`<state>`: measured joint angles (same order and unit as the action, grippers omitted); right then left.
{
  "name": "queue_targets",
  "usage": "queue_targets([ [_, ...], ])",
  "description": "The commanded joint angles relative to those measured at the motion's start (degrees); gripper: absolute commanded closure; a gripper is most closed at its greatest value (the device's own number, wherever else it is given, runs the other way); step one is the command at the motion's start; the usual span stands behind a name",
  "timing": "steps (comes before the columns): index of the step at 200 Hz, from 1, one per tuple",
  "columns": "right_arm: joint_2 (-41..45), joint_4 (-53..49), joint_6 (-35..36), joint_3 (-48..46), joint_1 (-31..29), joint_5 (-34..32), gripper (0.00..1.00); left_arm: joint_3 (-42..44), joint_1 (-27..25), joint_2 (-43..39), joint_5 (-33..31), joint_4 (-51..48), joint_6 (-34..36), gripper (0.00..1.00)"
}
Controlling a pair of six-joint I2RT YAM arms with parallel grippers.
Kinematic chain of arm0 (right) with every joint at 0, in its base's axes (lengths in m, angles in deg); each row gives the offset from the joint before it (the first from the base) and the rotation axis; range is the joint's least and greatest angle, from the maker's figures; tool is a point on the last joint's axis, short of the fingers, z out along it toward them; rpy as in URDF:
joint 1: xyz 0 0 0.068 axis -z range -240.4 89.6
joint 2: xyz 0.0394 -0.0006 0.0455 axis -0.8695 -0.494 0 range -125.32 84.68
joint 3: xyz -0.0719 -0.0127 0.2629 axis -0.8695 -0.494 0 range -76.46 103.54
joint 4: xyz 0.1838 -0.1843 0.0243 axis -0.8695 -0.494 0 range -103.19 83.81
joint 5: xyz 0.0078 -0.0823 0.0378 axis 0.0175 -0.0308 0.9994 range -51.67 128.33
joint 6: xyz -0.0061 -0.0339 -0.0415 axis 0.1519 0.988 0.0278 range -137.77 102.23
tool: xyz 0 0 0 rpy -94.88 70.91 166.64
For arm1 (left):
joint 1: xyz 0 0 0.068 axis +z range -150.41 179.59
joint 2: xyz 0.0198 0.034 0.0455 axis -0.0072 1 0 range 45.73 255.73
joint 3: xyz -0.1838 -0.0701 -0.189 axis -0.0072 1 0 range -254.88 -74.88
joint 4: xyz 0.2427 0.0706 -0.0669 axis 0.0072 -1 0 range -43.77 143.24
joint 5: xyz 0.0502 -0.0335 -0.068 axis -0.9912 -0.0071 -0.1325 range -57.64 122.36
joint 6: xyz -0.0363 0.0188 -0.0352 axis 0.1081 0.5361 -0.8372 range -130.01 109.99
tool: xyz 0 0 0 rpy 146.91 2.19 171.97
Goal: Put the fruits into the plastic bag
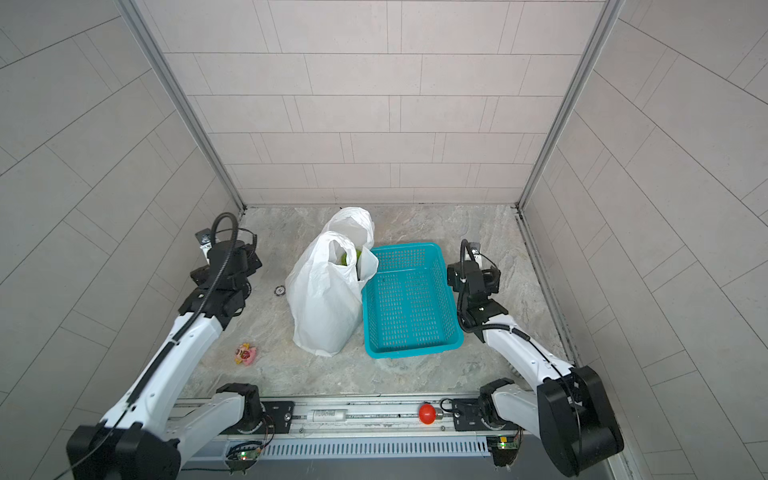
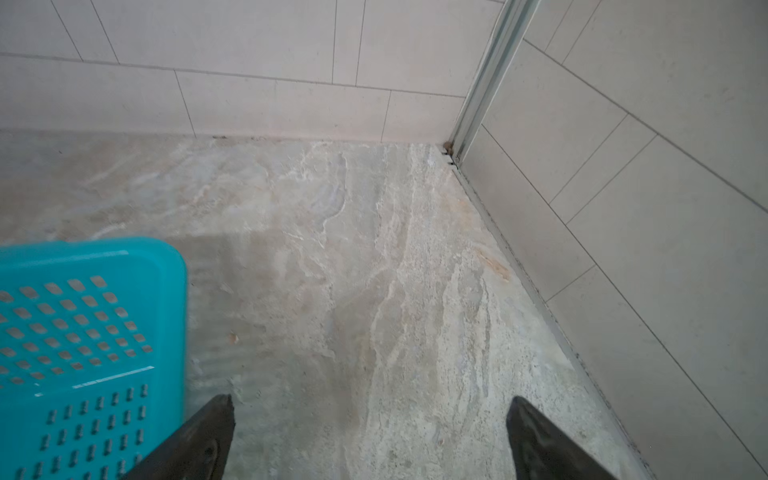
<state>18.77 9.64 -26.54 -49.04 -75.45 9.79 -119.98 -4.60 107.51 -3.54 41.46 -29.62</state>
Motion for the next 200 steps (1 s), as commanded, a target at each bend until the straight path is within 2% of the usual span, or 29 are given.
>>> queue_targets([
  [1, -3.8, 20.7, 7.9, -3.5, 0.2, -8.2, 0.01, 4.5, 1.4, 5.9, -8.3, 14.7, 4.1, 0.0],
  [20, -7.0, 20.9, 7.8, -3.3, 0.2, -7.9, 0.01, 5.6, 5.7, 12.5, -5.7, 15.7, 0.3, 0.0],
  [33, -8.9, 22.5, 10.3, -3.0, 0.1, -7.5, 0.01, 5.8, 6.1, 17.0, -4.7, 18.5, 0.5, 0.0],
  [43, -10.5, 22.6, 11.2, -2.6, 0.1, -10.0, 0.01, 5.6, 6.0, 20.1, -4.8, 20.0, 0.9, 0.0],
  [59, -12.6, 24.5, 8.4, -3.0, 1.1, -14.2, 0.01, 6.1, 6.0, 22.7, -3.3, 22.3, 0.7, 0.0],
  [82, -14.8, 29.6, 7.6, -5.8, 2.3, -11.0, 0.01, 8.7, 5.3, 24.9, -0.7, 29.7, 1.5, 0.0],
  [97, -17.7, 35.2, 7.7, -7.6, 2.6, -9.9, 0.01, 11.5, 4.3, 25.8, 2.9, 38.7, 5.9, 0.0],
  [107, -18.9, 36.4, 8.3, -7.3, 2.8, -8.4, 0.0, 11.9, 3.5, 25.9, 4.8, 40.3, 8.1, 0.0],
  [121, -19.0, 33.3, 8.5, -6.0, 3.9, -4.5, 0.01, 12.6, 2.4, 26.2, 8.3, 42.7, 11.0, 0.0],
  [136, -19.4, 32.9, 6.9, -6.6, 6.9, 3.1, 0.0, 14.5, 1.3, 27.0, 11.0, 48.1, 14.4, 0.0],
  [143, -21.7, 37.0, 6.6, -7.4, 8.3, 6.6, 0.01, 14.8, 0.8, 26.9, 11.3, 48.7, 14.9, 0.0],
  [152, -24.8, 42.7, 7.4, -7.7, 8.8, 7.4, 0.0, 15.6, 0.6, 26.9, 12.2, 50.3, 15.6, 0.0],
  [175, -21.8, 31.0, 6.0, -4.4, 9.7, 9.1, 0.0, 19.9, 0.6, 26.9, 18.1, 57.7, 17.4, 0.0],
  [192, -22.3, 33.3, 6.3, -5.0, 9.7, 9.2, 0.0, 23.4, 0.5, 30.0, 19.3, 67.7, 18.9, 0.0],
  [200, -23.1, 36.3, 6.4, -5.9, 9.7, 9.3, 0.0, 22.7, 0.5, 29.2, 18.7, 65.3, 18.3, 0.0],
])
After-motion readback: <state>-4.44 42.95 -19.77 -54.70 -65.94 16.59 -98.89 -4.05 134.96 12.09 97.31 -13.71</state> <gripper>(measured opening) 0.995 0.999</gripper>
